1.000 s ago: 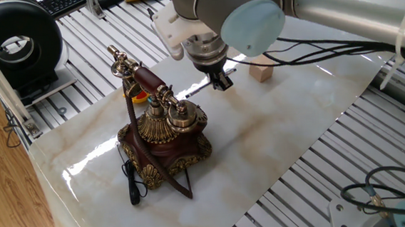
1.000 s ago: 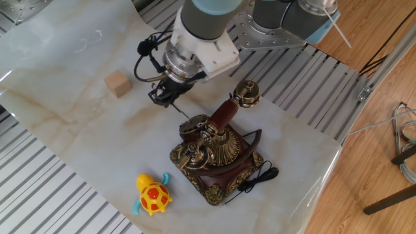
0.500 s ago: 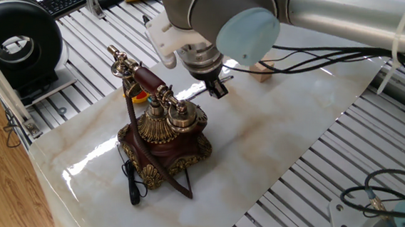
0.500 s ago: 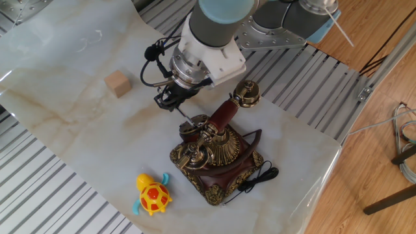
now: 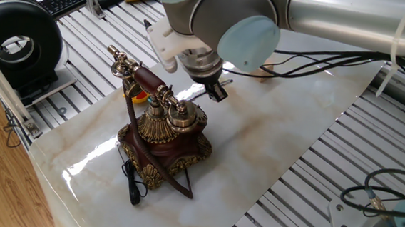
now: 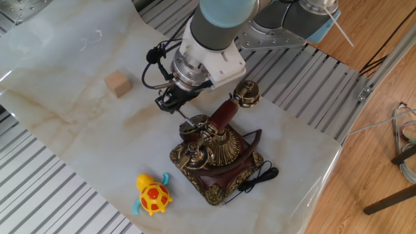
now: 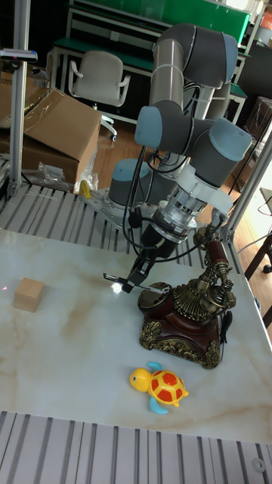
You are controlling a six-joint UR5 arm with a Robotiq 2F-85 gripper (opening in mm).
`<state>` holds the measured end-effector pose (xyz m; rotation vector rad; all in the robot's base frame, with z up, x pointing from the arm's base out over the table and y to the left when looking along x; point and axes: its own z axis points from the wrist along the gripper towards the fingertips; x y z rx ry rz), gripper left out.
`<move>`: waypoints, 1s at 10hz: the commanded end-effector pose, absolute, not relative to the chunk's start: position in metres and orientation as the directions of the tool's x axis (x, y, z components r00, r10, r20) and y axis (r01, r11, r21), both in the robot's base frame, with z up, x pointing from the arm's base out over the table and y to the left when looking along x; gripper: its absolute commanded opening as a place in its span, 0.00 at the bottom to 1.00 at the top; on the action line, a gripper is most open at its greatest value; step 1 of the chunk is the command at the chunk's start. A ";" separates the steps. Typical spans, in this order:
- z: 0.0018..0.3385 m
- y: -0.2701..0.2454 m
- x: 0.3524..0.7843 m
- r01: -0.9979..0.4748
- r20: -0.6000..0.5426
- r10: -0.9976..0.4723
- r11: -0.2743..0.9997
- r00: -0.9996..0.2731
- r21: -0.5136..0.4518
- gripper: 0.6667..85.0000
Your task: Dial a number on an old rotary phone
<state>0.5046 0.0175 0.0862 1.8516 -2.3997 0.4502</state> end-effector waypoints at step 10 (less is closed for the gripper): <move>0.071 -0.052 0.524 -0.962 0.179 -0.955 0.204 -0.237 -0.183 0.01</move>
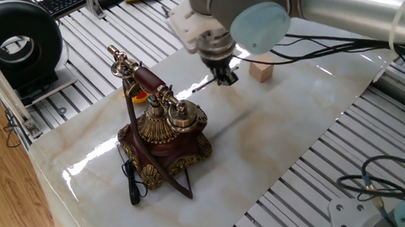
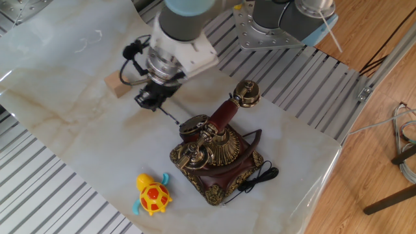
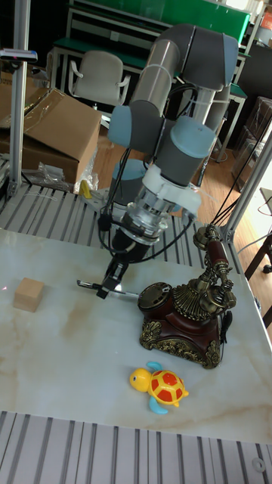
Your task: Dial a number on an old rotary phone
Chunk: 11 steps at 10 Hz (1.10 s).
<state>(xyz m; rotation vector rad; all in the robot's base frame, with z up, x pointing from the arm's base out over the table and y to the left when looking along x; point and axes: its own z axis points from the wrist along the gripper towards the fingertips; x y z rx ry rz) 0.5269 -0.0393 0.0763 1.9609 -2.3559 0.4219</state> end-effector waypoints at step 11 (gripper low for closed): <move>0.061 -0.111 0.554 -0.952 0.267 -0.935 0.162 -0.233 -0.260 0.01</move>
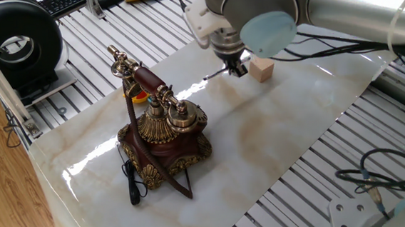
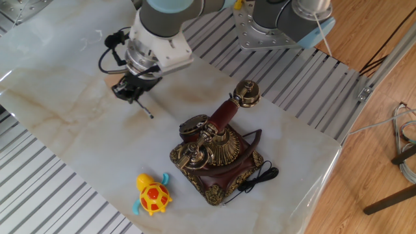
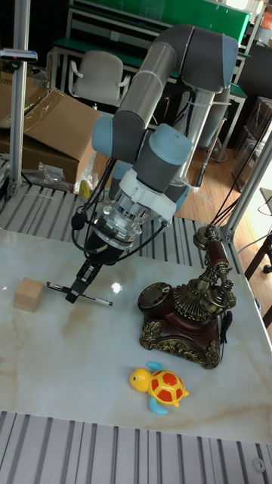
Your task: Dial a number on an old rotary phone
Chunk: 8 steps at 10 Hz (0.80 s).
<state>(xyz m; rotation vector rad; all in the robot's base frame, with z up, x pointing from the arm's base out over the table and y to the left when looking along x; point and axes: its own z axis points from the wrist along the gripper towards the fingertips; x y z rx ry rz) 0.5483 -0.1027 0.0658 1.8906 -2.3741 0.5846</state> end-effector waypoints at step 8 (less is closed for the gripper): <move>0.050 -0.134 0.536 -0.938 0.255 -0.922 0.225 -0.293 -0.263 0.01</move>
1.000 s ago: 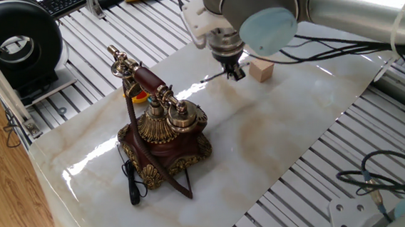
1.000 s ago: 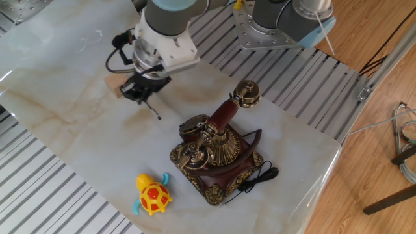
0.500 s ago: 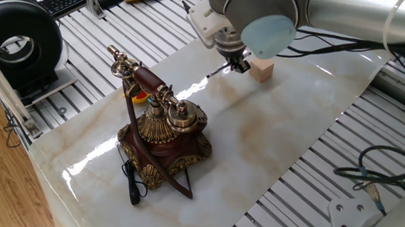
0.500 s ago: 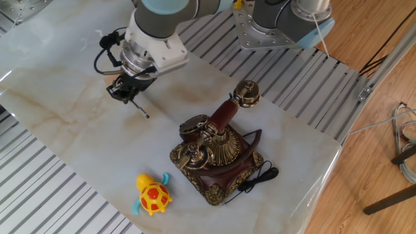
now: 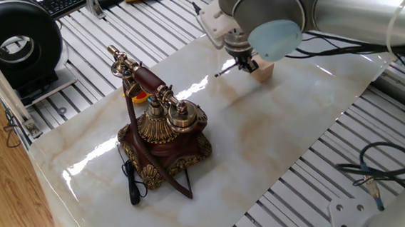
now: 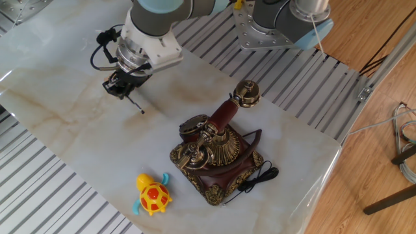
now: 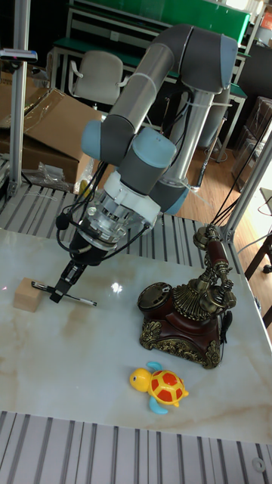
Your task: Dial a number on an old rotary phone
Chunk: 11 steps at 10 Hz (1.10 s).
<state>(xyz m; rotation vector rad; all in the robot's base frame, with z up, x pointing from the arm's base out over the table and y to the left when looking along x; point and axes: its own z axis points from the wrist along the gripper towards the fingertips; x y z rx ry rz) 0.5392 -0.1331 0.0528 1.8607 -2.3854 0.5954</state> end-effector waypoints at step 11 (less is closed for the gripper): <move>0.031 -0.154 0.531 -0.920 0.218 -0.934 0.199 -0.282 -0.338 0.02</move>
